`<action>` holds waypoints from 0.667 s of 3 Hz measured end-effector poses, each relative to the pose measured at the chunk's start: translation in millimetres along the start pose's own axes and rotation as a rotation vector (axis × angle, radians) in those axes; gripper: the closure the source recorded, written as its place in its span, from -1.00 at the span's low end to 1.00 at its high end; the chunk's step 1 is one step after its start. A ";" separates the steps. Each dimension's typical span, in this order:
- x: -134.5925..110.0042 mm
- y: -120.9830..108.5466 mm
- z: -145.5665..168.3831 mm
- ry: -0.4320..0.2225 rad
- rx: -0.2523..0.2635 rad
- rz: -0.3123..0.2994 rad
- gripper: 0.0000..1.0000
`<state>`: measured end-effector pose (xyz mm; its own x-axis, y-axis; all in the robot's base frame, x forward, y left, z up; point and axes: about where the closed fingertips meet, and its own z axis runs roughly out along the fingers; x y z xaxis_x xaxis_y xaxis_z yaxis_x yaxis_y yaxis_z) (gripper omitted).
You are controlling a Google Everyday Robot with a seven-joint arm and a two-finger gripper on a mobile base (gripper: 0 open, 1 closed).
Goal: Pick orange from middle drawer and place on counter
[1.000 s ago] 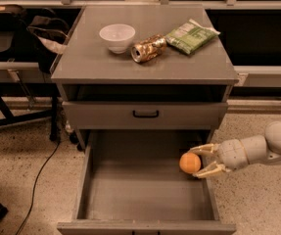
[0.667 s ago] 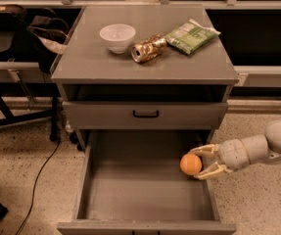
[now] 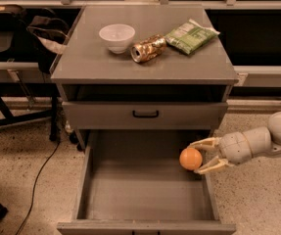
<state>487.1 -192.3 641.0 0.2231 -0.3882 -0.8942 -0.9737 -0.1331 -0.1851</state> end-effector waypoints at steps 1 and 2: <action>-50.0 -3.0 -16.5 -0.035 0.030 -0.068 1.00; -97.5 -10.3 -36.1 -0.070 0.105 -0.104 1.00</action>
Offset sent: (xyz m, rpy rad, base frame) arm -0.0134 0.0015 0.1708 0.1609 -0.2009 -0.1101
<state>477.2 -185.9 744.8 0.3225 -0.3121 -0.8936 -0.9459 -0.0715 -0.3164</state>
